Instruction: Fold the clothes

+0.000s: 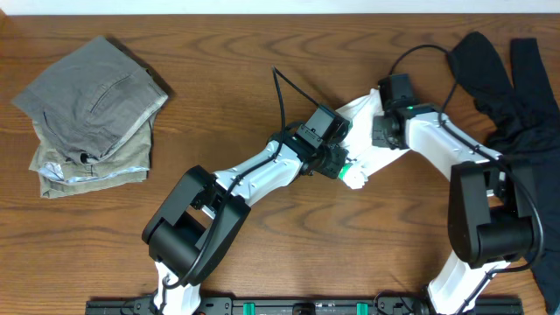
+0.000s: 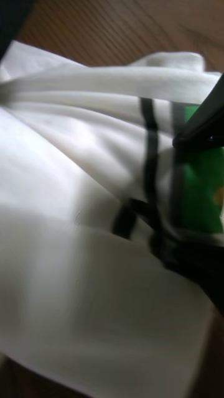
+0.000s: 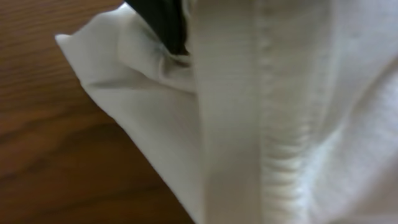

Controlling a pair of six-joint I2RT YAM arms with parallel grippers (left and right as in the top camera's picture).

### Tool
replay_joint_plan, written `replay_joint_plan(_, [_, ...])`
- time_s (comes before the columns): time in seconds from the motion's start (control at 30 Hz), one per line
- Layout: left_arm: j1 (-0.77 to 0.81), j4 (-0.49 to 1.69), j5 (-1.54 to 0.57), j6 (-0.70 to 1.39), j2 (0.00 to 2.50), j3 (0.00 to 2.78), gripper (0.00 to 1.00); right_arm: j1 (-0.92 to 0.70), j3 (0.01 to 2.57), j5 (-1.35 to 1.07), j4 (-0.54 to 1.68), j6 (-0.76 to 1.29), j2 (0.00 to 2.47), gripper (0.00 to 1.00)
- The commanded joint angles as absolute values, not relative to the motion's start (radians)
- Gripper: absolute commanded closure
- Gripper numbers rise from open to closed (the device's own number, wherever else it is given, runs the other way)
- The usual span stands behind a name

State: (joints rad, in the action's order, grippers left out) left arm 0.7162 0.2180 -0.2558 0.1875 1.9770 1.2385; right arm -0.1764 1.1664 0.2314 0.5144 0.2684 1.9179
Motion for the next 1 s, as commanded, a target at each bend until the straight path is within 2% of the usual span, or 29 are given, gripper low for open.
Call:
replay_joint_plan(0.0, [0.715,0.235,-0.239,0.200,2.010,1.228,0.50,-0.125,1.176,0.292,0.517,0.303,1.949,0.75])
replay_joint_plan(0.27, [0.704,0.278,-0.226,0.200,2.006,1.228,0.55,-0.133,1.176,0.268,0.537,0.287,1.949,0.75])
replay_joint_plan(0.57, [0.581,0.416,-0.223,0.199,1.898,1.228,0.55,-0.146,1.175,0.065,0.741,0.292,1.949,0.78])
replay_joint_plan(0.77, [0.470,0.477,-0.224,0.150,1.828,1.228,0.55,-0.239,1.175,-0.047,0.811,0.292,1.949,0.78])
replay_joint_plan(0.97, [0.392,0.508,-0.224,0.150,1.812,1.228,0.55,-0.403,1.176,-0.117,0.816,0.324,1.947,0.78])
